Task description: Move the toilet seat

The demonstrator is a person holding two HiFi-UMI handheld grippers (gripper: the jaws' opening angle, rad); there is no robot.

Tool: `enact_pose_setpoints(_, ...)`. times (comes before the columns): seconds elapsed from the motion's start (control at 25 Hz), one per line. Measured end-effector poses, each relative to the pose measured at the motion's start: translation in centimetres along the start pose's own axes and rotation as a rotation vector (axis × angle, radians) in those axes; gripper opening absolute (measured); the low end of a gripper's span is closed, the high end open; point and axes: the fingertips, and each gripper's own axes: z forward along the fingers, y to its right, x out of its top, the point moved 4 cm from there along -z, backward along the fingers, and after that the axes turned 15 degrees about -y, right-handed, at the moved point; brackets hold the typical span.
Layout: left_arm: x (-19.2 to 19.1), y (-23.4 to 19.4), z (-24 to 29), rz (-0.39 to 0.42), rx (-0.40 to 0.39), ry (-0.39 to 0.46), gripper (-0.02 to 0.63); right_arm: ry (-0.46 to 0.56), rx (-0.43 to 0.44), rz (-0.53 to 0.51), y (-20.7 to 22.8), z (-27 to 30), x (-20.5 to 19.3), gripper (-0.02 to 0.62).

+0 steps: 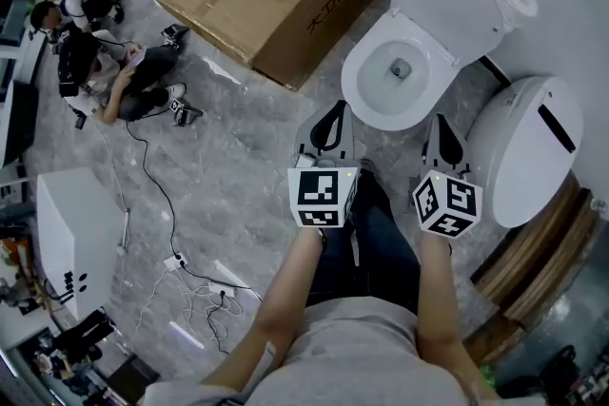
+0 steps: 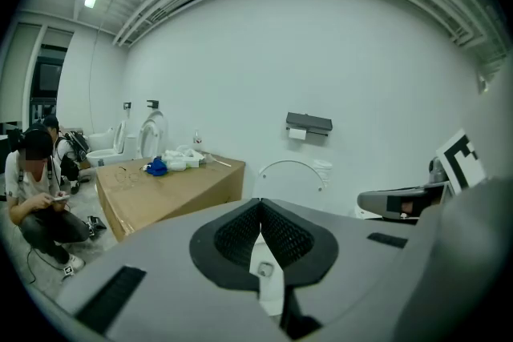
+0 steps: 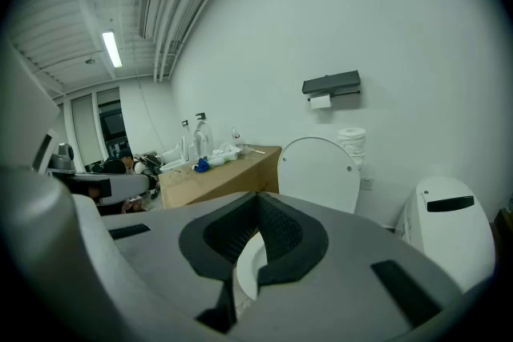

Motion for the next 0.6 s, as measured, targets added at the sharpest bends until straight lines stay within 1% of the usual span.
enact_pose_setpoints(0.28, 2.3, 0.5, 4.8, 0.011, -0.008, -0.026, 0.015, -0.023, -0.006, 0.016, 3.0, 3.7, 2.2, 0.017)
enact_pose_setpoints(0.6, 3.6, 0.7, 8.2, 0.020, -0.024, -0.049, 0.015, -0.038, -0.005, 0.029, 4.4, 6.5, 3.4, 0.017)
